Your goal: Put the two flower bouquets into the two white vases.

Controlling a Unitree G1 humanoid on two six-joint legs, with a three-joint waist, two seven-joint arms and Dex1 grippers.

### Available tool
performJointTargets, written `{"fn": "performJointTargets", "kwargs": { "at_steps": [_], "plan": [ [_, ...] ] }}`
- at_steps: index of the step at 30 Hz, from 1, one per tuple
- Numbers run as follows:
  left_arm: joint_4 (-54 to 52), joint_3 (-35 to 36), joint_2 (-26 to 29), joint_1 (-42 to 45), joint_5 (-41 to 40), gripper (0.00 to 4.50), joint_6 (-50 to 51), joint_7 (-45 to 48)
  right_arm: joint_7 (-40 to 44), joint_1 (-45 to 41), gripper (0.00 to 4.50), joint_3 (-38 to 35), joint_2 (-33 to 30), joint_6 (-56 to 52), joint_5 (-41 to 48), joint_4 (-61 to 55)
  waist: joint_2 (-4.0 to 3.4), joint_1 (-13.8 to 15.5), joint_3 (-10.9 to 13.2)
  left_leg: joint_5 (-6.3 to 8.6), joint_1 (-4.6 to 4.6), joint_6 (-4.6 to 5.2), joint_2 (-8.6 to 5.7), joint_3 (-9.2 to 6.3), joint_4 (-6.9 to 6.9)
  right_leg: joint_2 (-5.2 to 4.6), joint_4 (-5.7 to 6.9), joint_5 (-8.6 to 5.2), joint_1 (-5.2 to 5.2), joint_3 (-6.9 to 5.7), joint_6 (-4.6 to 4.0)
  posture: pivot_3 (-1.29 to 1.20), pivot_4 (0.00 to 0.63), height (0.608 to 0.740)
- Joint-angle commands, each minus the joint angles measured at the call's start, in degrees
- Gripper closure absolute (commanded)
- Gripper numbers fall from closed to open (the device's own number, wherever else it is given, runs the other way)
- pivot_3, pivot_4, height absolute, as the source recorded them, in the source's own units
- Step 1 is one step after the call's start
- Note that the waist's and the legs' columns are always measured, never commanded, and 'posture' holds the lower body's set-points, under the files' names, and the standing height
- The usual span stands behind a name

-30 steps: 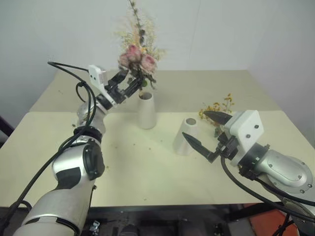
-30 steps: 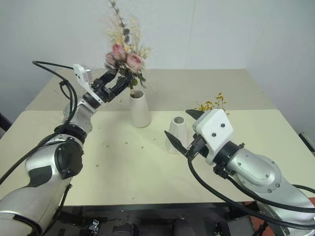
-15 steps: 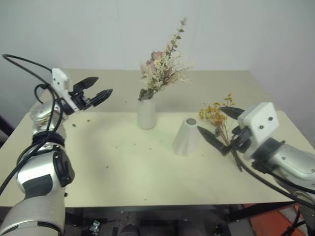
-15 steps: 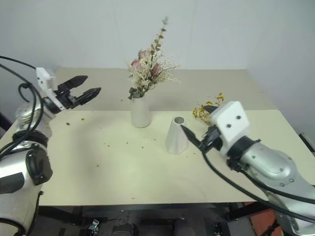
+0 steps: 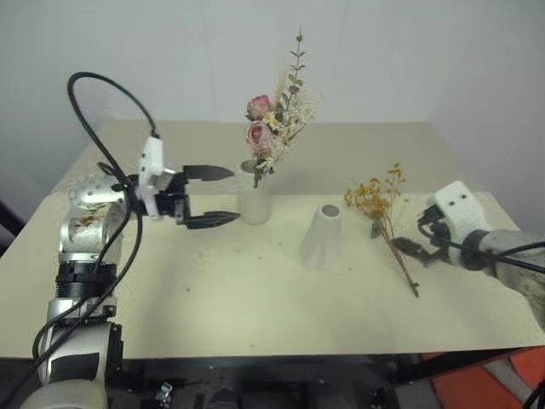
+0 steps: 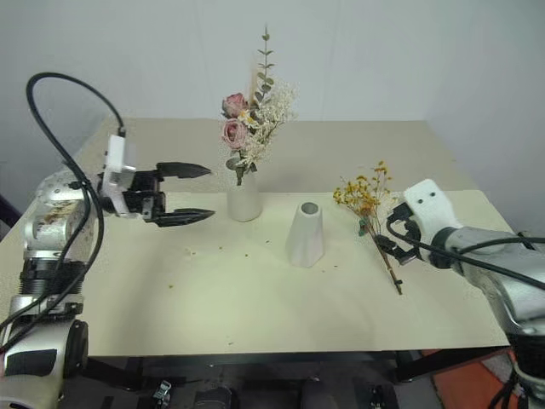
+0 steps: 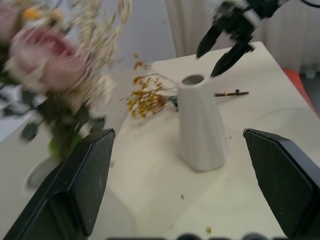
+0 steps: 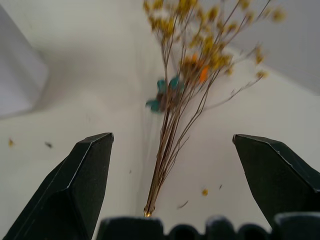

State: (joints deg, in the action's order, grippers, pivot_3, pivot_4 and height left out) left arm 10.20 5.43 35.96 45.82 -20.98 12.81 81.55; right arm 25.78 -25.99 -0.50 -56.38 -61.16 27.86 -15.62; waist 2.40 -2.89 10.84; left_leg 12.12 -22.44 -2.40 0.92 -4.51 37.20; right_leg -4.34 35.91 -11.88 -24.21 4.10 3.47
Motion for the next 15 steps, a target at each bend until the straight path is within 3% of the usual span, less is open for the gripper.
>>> {"fn": "performJointTargets", "kwargs": {
  "at_steps": [1, 10, 15],
  "plan": [
    [-6.87, -2.84, -0.89, -1.27, -0.36, 0.01, 2.79, -4.06, 3.62, -5.36, 0.00, 3.49, 1.95, 3.70, -3.26, 6.55, -0.02, -0.40, 0.01, 0.00, 0.00, 0.00, -0.01, 0.01, 0.00, -0.01, -0.01, 0.00, -0.01, 0.02, 0.00, 0.00, 0.150, 0.740],
    [-14.50, -4.68, 2.40, -6.00, -2.03, 0.01, 5.95, -5.32, 9.38, -14.35, 0.00, 12.51, 8.60, 15.90, -14.63, 26.44, -0.08, -1.14, 0.05, 0.00, 0.02, 0.00, -0.01, 0.00, -0.02, 0.02, 0.01, 0.00, -0.04, 0.03, 0.01, 0.00, 0.150, 0.740],
    [-16.70, -4.99, 2.17, -7.13, -3.12, 0.01, 6.52, -7.32, 10.54, -19.16, 0.00, 12.22, 13.31, 21.33, -18.22, 39.25, -0.10, -1.01, 0.06, 0.00, 0.02, 0.00, -0.03, 0.00, -0.01, 0.00, 0.01, 0.00, -0.02, 0.02, 0.00, 0.00, 0.150, 0.740]
  ]
}}
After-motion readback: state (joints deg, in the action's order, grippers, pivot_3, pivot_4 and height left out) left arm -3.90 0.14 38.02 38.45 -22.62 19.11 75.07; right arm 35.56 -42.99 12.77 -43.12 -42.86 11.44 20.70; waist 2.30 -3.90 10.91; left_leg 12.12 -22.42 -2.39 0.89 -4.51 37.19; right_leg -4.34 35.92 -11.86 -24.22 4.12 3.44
